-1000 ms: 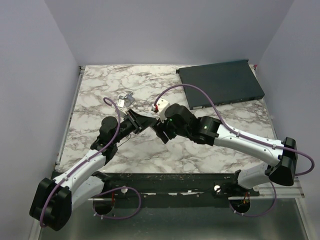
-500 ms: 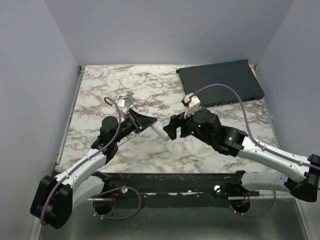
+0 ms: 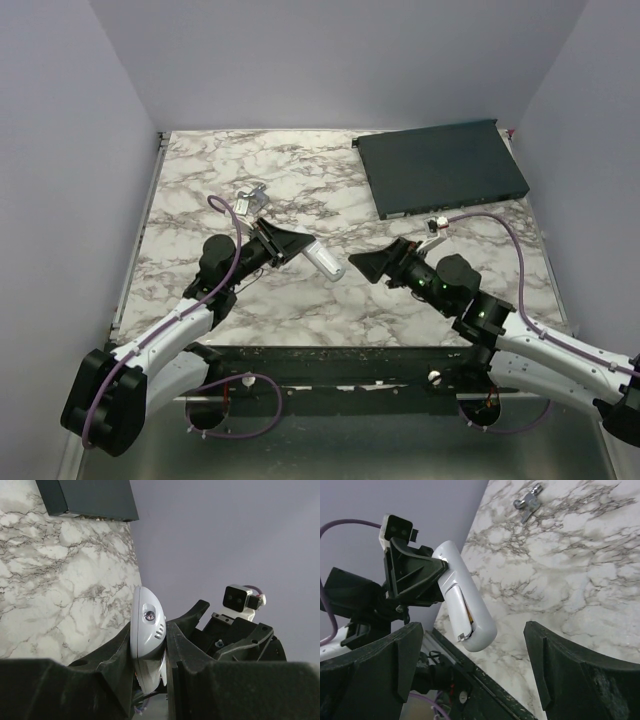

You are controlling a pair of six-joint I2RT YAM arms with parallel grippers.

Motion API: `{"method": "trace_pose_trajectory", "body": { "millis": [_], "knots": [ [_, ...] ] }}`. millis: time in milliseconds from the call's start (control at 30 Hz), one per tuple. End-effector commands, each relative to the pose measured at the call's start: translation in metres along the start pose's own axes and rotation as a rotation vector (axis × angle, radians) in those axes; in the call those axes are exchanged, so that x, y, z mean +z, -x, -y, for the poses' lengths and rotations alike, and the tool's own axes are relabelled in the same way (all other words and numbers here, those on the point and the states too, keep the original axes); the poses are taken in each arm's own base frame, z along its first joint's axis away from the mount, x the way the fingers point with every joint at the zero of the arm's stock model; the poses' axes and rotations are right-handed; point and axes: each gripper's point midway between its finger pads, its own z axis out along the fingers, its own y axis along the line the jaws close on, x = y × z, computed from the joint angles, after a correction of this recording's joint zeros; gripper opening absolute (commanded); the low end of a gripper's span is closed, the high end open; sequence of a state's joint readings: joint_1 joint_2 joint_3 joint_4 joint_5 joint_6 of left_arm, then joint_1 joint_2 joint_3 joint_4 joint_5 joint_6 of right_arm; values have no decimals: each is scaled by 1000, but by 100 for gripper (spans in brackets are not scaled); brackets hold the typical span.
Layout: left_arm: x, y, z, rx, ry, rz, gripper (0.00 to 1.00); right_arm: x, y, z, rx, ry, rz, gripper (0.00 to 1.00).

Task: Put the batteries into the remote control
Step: Load the battery cover into the remote control.

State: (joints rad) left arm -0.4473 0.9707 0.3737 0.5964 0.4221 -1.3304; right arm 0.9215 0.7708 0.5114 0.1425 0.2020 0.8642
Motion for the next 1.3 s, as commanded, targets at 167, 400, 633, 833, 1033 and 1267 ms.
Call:
{"method": "trace_pose_trajectory", "body": {
  "millis": [167, 400, 633, 833, 1033, 1267],
  "knots": [
    [4, 9, 23, -27, -57, 24, 0, 2, -2, -29, 166, 164, 3, 91],
    [5, 9, 25, -51, -68, 18, 0, 9, -18, -27, 177, 167, -54, 89],
    [4, 9, 29, -59, -83, 15, 0, 12, -26, -19, 178, 145, -76, 87],
    [4, 9, 32, -66, -91, 12, 0, 12, -29, -19, 181, 158, -91, 84],
    [4, 8, 32, -72, -99, 8, 0, 13, -33, -18, 188, 161, -106, 77],
    [2, 8, 33, -75, -104, 11, 0, 14, -33, -17, 191, 161, -101, 68]
  ]
}}
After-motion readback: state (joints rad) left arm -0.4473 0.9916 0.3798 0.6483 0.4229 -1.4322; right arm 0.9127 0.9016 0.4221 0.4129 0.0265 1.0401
